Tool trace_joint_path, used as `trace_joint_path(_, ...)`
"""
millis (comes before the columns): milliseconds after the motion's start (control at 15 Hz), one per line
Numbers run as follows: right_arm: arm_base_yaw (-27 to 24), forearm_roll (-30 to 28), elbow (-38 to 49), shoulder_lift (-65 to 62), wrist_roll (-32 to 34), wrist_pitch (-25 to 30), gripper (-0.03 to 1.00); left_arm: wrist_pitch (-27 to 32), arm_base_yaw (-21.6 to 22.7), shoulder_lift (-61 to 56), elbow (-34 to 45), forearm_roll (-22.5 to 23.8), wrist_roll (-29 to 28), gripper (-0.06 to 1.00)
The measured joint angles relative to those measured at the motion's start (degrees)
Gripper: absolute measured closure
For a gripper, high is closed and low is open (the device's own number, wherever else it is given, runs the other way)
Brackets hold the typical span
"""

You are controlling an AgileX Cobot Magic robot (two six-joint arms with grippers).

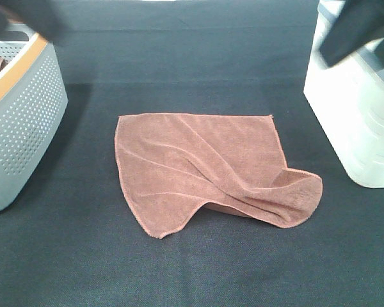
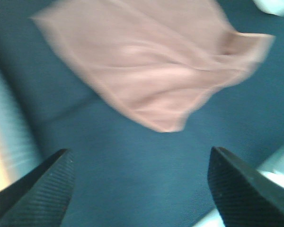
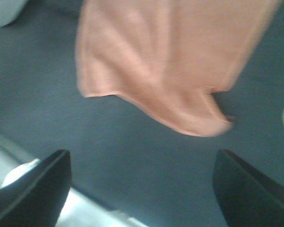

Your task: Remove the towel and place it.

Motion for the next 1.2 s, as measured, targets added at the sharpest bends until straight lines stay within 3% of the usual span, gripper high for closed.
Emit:
trace_joint_path(200, 0.0, -8.59, 6.36, -9.63, 5.9, 0.0, 0.19, 0.06, 0.0, -9.91, 3.44, 15.01, -8.48, 0.2)
trace_joint_path(333, 0.0, -12.38, 16.33, -17.53, 9.0, 0.06, 0.19, 0.23, 0.0, -17.48, 10.89, 22.0, -13.12, 0.2)
trace_joint_path(400, 0.0, -12.38, 16.33, -17.53, 9.0, 0.06, 0.19, 0.23, 0.0, -17.48, 10.89, 22.0, -13.12, 0.2)
trace_joint_path(533, 0.0, -13.87, 24.75, -23.32, 10.89, -0.06, 0.19, 0.29, 0.0, -22.98, 20.17, 22.8, -15.07, 0.2)
trace_joint_path(733, 0.0, -14.67, 38.16, -34.38, 11.34, -1.6, 0.19, 0.29, 0.0, -32.03, 39.19, 22.46, -15.58, 0.2)
trace_joint_path(867, 0.0, -14.5, 43.43, -42.34, 9.85, -5.96, 0.19, 0.57, 0.0, -38.16, 50.99, 20.0, -11.12, 0.2)
trace_joint_path(1000, 0.0, -13.87, 44.0, -48.76, 9.28, -9.0, 0.19, -3.32, 0.0, -42.97, 53.06, 15.01, -5.84, 0.2)
trace_joint_path(1067, 0.0, -13.87, 44.0, -48.76, 9.28, -9.0, 0.19, -3.32, 0.0, -42.97, 53.06, 15.01, -5.84, 0.2)
trace_joint_path(1200, 0.0, -14.21, 44.29, -53.8, 8.31, -9.0, 0.19, -7.85, 0.0, -47.5, 54.95, 8.54, -2.41, 0.2)
